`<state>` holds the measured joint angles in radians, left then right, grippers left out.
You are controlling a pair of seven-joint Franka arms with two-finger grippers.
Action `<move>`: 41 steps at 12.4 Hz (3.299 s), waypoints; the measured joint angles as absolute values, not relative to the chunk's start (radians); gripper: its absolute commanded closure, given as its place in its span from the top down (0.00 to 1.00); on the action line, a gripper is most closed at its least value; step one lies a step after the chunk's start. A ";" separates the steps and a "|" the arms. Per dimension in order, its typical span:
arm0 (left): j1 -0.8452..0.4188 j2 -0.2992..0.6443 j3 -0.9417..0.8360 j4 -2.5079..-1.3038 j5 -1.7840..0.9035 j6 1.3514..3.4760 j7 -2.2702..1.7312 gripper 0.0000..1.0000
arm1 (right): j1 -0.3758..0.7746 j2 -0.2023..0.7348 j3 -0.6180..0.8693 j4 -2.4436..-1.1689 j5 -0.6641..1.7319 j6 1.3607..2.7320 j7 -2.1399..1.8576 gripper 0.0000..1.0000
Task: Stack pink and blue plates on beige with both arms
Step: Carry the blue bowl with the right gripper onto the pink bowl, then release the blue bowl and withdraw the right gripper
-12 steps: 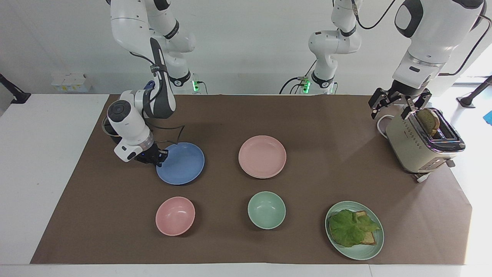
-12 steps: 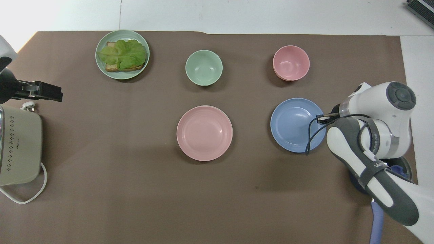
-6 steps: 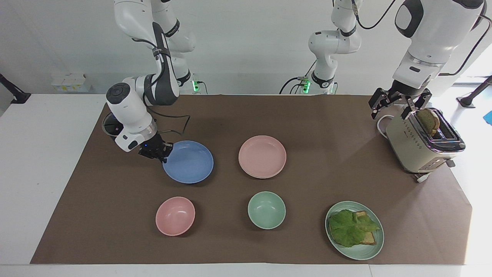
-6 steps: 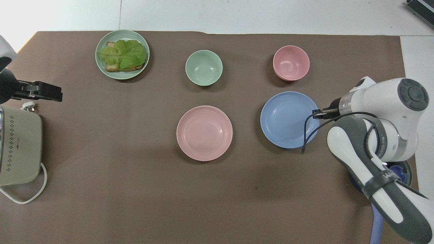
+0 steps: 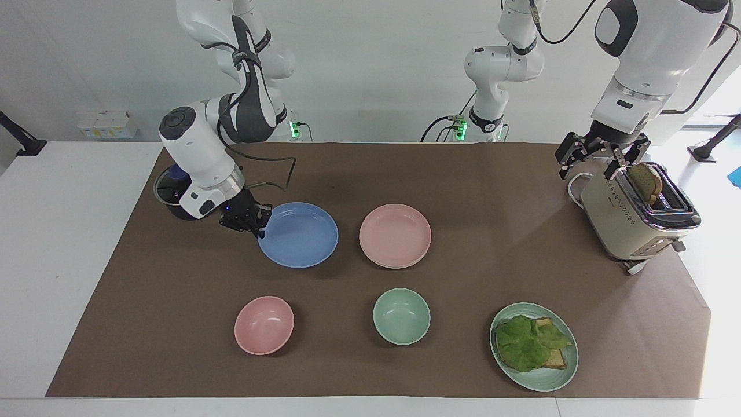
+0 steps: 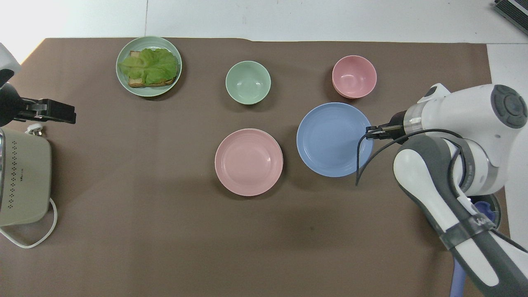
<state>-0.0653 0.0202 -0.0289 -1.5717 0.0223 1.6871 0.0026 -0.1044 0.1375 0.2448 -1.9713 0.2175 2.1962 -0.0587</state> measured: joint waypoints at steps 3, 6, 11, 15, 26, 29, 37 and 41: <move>-0.065 0.020 -0.029 -1.572 0.022 1.687 0.003 1.00 | 0.010 0.140 0.252 -1.963 0.219 2.217 0.095 0.00; -0.065 0.020 -0.029 -1.572 0.022 1.687 0.003 1.00 | 0.119 0.174 0.254 -1.949 0.222 2.281 0.257 0.00; -0.065 0.020 -0.029 -1.572 0.022 1.687 0.003 1.00 | 0.198 0.259 0.254 -1.926 0.231 2.314 0.376 0.00; -0.065 0.020 -0.029 -1.572 0.022 1.687 0.003 1.00 | 0.249 0.284 0.254 -1.925 0.231 2.315 0.435 0.00; -0.065 0.020 -0.029 -1.572 0.022 1.687 0.003 1.00 | 0.243 0.297 0.248 -1.929 0.231 2.314 0.435 0.96; -0.065 0.020 -0.029 -1.572 0.022 1.687 0.003 1.00 | 0.221 0.288 0.234 -1.908 0.231 2.294 0.435 1.00; -0.065 0.020 -0.029 -1.572 0.022 1.686 0.003 1.00 | -0.049 0.057 0.223 -1.853 0.056 2.062 0.394 1.00; -0.065 0.020 -0.029 -1.572 0.022 1.686 0.003 1.00 | -0.119 0.015 0.221 -1.689 0.000 1.808 0.345 1.00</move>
